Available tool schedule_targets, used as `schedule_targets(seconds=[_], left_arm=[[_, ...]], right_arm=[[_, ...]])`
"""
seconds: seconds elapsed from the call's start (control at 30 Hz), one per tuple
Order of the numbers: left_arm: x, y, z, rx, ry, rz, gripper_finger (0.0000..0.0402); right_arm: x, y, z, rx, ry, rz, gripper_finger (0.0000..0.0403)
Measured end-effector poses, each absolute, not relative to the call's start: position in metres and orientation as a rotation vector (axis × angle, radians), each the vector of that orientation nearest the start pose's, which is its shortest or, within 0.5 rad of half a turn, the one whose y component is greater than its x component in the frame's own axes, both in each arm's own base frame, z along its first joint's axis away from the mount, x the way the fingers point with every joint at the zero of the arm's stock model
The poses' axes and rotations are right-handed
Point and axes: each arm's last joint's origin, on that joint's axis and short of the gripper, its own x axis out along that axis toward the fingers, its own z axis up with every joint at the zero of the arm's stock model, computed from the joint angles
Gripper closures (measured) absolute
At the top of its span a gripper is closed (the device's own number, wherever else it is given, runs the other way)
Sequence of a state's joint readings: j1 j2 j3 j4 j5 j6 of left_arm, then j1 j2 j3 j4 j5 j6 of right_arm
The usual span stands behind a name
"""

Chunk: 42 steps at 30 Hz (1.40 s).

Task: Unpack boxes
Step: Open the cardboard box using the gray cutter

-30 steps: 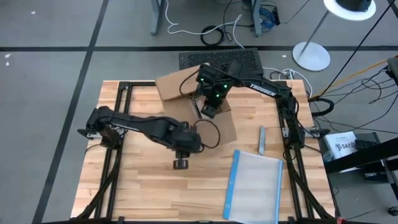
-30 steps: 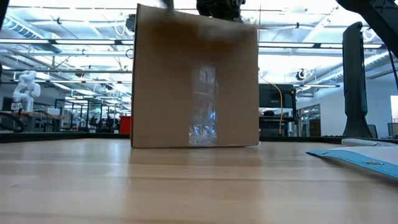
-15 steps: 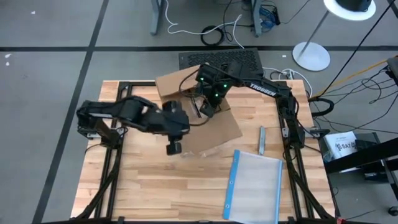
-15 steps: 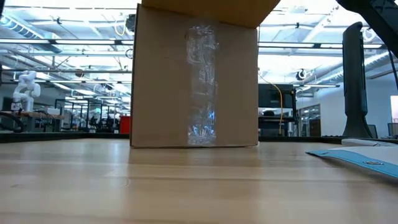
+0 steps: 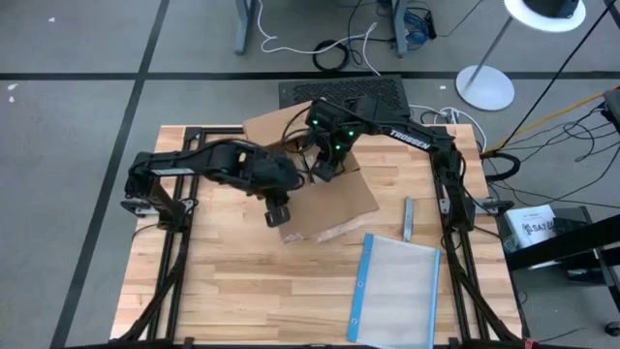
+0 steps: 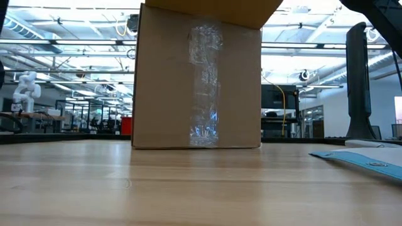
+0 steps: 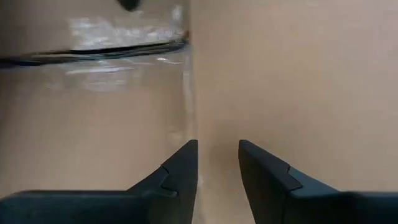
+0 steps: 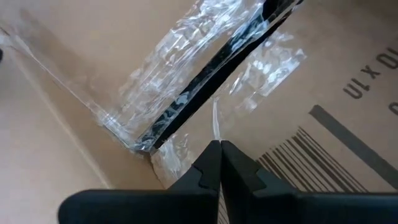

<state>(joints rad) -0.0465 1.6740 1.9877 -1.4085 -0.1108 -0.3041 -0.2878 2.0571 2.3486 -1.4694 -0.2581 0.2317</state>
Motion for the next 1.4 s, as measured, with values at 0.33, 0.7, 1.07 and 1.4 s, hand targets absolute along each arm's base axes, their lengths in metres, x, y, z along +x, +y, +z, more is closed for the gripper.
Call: schedule_targets(seconds=[0.33,0.7,1.07,1.4], left_arm=[[0.309,0.005,0.406,-0.283,1.099,0.188,0.0142],[0.312,-0.004,0.346,-0.145,1.312,0.209,0.0173],[0.304,-0.015,0.354,0.053,1.280,0.220,0.0382],[0.305,-0.032,0.355,0.125,1.269,0.118,0.0387]], right_arm=[[0.384,-0.107,0.376,0.512,1.125,-0.178,0.0396],[0.384,-0.105,0.378,0.495,1.114,-0.171,0.0395],[0.366,-0.061,0.425,-0.209,0.976,-0.146,0.0394],[0.368,-0.065,0.426,-0.445,1.017,-0.297,0.0389]])
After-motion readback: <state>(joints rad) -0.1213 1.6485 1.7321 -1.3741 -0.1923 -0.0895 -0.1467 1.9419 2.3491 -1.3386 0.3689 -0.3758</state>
